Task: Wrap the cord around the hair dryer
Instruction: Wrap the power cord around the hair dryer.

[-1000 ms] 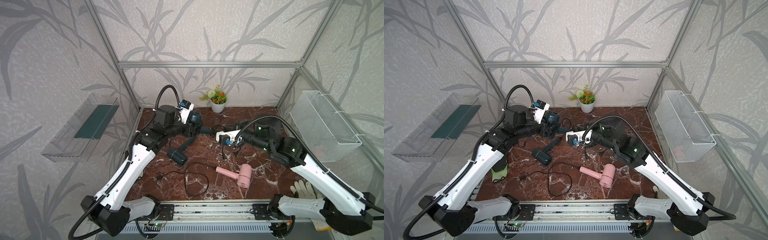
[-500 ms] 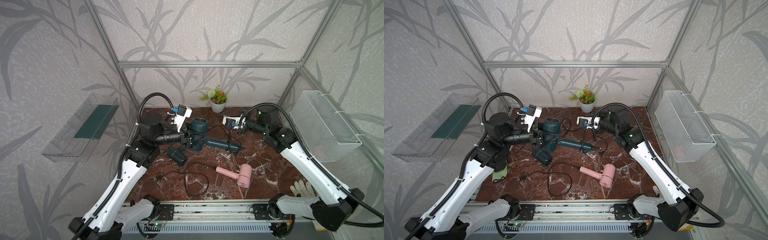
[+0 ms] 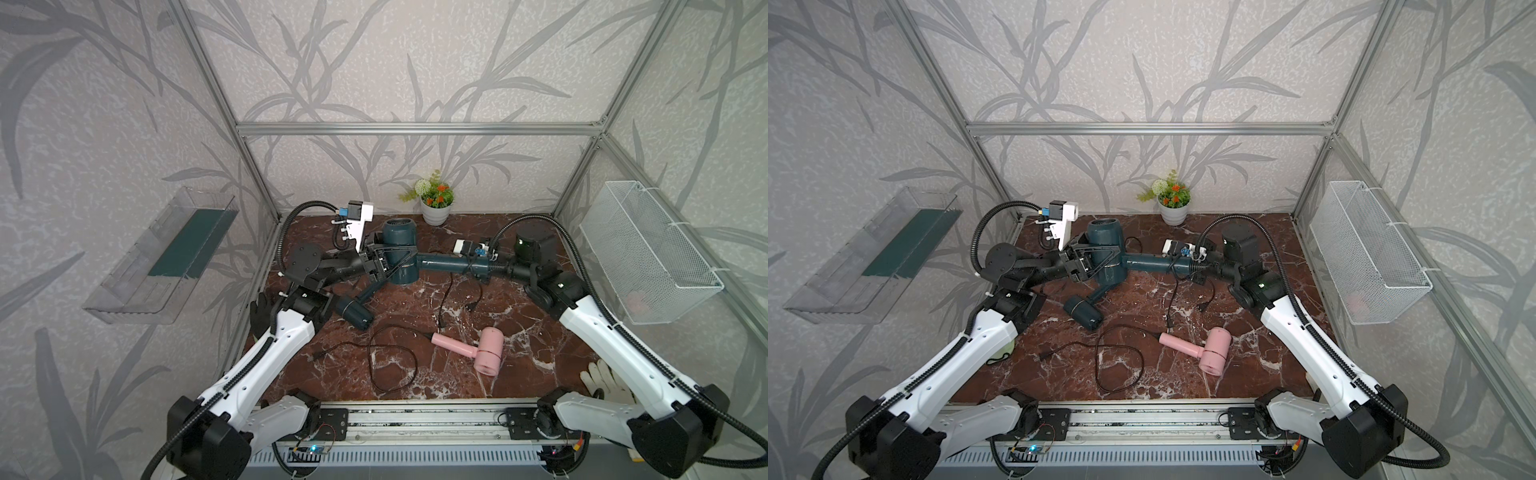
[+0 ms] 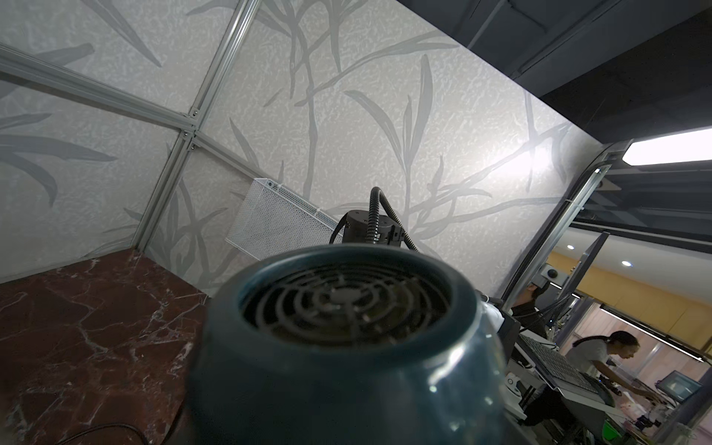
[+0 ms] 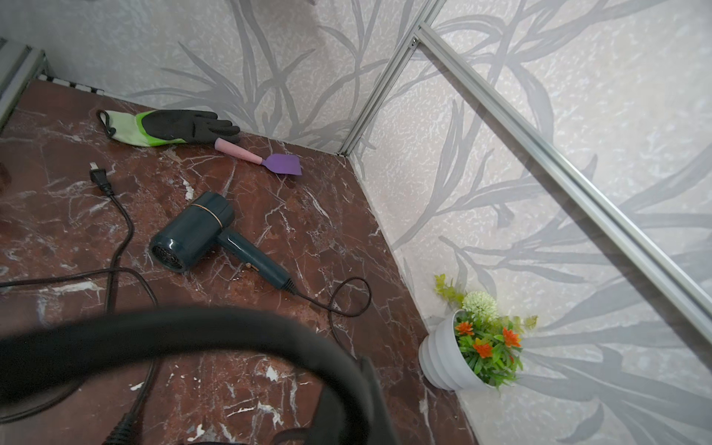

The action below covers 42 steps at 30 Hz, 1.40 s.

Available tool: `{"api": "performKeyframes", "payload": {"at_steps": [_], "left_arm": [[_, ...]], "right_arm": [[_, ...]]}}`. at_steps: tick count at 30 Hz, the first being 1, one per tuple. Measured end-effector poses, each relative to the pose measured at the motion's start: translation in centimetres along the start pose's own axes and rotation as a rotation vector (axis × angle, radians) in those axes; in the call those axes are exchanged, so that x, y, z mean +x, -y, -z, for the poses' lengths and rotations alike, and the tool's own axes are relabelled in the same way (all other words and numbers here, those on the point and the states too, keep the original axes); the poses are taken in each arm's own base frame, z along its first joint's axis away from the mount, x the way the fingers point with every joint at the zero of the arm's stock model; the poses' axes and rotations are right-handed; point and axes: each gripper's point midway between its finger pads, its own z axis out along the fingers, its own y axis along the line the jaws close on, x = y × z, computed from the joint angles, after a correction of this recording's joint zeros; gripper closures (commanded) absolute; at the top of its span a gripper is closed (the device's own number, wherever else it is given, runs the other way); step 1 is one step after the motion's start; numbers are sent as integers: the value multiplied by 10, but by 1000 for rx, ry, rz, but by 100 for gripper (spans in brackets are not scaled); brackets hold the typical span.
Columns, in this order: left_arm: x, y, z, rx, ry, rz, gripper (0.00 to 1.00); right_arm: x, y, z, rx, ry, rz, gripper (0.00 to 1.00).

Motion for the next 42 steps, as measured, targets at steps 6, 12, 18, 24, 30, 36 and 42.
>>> {"api": "performKeyframes", "payload": {"at_steps": [6,12,18,24,30,36,42], "left_arm": [[-10,-6,0,46,98,28,100],[-21,-13,8,19,205,31,100],[-22,-31,24,-114,283,42,100],[-30,-28,38,-234,325,-36,100],[-45,-24,49,-294,402,-103,100],[-45,-50,51,-358,433,-74,100],[-45,-76,66,-445,488,-41,100]], "right_arm": [[1,-18,-8,-54,-8,-119,100],[-3,-31,-20,-55,-33,-160,100],[24,-36,-20,32,-111,-168,100],[16,-40,-10,99,-158,-90,100],[-1,-36,-5,127,-170,-30,100],[14,-37,-31,101,-225,-50,100],[35,-34,-64,70,-233,-157,96]]}}
